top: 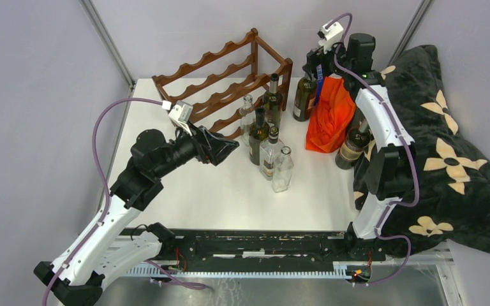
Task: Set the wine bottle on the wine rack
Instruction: Move the wine bottle to the center of the board, then pick up the wine bottle from the center of the board.
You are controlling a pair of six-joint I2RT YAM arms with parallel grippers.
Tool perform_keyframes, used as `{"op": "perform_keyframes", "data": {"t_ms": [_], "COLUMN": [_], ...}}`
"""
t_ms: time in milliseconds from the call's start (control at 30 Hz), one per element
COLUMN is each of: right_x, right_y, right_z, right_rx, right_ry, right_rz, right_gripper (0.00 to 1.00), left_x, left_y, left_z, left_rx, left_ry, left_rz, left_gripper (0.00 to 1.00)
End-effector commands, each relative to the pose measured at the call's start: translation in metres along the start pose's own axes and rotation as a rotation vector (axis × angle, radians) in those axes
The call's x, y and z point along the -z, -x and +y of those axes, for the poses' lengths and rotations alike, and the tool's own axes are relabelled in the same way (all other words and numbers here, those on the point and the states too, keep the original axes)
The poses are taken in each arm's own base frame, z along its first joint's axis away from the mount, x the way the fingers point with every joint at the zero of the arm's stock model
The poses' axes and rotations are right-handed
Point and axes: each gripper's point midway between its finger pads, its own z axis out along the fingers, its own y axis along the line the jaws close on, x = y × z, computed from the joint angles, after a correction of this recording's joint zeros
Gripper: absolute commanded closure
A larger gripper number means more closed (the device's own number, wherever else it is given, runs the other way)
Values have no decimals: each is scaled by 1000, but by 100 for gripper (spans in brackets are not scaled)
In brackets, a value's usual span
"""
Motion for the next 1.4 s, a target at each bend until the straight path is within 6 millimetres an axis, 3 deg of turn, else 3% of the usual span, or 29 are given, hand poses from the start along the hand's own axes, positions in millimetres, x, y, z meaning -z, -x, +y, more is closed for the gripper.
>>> {"op": "perform_keyframes", "data": {"t_ms": [0, 100, 200, 300, 400, 567, 633, 767, 967, 1200, 1367], "right_x": [65, 97, 127, 159, 187, 212, 220, 227, 223, 218, 222], "right_y": [103, 123, 121, 93, 48, -22, -41, -70, -95, -113, -118], "right_z": [-7, 11, 52, 102, 144, 187, 197, 208, 208, 212, 216], "right_rx": [148, 202, 249, 279, 323, 315, 316, 307, 268, 228, 235], "right_ry": [-41, 8, 159, 321, 415, 559, 576, 591, 555, 559, 575], "right_rz": [-175, -204, -223, -251, -272, -181, -168, -124, -84, -68, -62], "right_gripper": [8, 3, 2, 2, 2, 2, 2, 2, 2, 2, 2], "left_x": [5, 2, -5, -15, -25, -49, -62, -87, -118, -135, -129], "left_y": [34, 37, 33, 29, 27, 32, 36, 35, 25, 25, 23], "left_z": [-19, -16, -14, -10, -4, 5, 9, 21, 31, 48, 50], "left_rx": [18, 26, 14, -53, -205, -470, -514, -566, -590, -577, -566], "left_ry": [-27, -2, 23, 73, 115, 92, 100, 120, 94, 72, 48], "left_rz": [-88, -79, -47, -19, 8, 38, 40, 62, 89, 88, 69], "left_gripper": [16, 16, 17, 17, 15, 8, 6, 4, 5, 6, 6]}}
